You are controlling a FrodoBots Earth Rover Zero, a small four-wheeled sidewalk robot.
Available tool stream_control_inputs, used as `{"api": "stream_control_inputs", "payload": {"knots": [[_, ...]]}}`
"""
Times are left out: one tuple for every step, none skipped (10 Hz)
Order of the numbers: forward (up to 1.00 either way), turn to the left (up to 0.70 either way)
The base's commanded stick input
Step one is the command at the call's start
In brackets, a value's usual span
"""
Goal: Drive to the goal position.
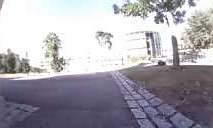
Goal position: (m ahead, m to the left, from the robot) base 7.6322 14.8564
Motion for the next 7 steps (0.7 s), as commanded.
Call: {"api": "stream_control_inputs", "payload": {"knots": [[0.7, 0.34], [0.7, 0.02], [0.7, 0.0], [0.7, 0.0], [0.7, 0.0], [0.7, 0.0], [0.7, 0.0]]}}
